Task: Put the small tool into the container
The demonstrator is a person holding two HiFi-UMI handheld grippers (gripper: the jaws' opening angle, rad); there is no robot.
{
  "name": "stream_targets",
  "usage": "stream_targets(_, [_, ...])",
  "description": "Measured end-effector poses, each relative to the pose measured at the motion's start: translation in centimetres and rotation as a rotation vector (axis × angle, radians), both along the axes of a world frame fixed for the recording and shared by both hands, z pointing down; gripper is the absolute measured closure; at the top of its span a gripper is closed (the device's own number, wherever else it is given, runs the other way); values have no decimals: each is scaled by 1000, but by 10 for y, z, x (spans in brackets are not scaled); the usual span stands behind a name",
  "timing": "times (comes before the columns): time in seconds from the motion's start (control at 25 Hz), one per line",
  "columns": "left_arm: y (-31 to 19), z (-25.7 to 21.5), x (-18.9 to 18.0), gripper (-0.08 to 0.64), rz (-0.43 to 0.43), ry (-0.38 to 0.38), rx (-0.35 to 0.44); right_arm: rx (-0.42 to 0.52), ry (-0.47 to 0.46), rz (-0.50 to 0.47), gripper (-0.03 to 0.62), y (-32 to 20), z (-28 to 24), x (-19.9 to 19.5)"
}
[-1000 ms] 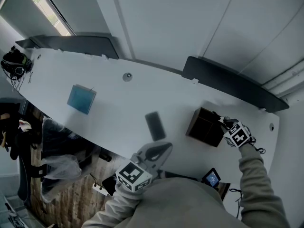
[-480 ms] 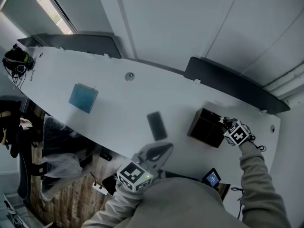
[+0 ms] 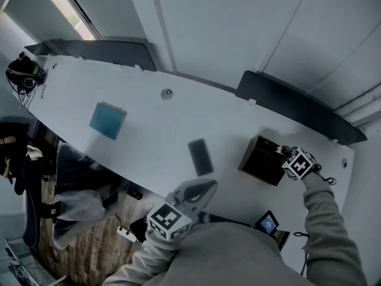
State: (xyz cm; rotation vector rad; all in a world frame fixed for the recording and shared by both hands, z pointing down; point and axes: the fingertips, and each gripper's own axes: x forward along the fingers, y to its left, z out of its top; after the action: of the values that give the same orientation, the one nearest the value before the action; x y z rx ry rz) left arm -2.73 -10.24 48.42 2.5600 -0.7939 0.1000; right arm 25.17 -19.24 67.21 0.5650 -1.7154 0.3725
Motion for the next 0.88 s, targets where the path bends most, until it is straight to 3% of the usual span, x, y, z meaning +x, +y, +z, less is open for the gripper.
stream_targets(0.88, [-5, 3, -5, 565, -26, 5, -7, -97, -41, 10, 569, -4, 11, -9])
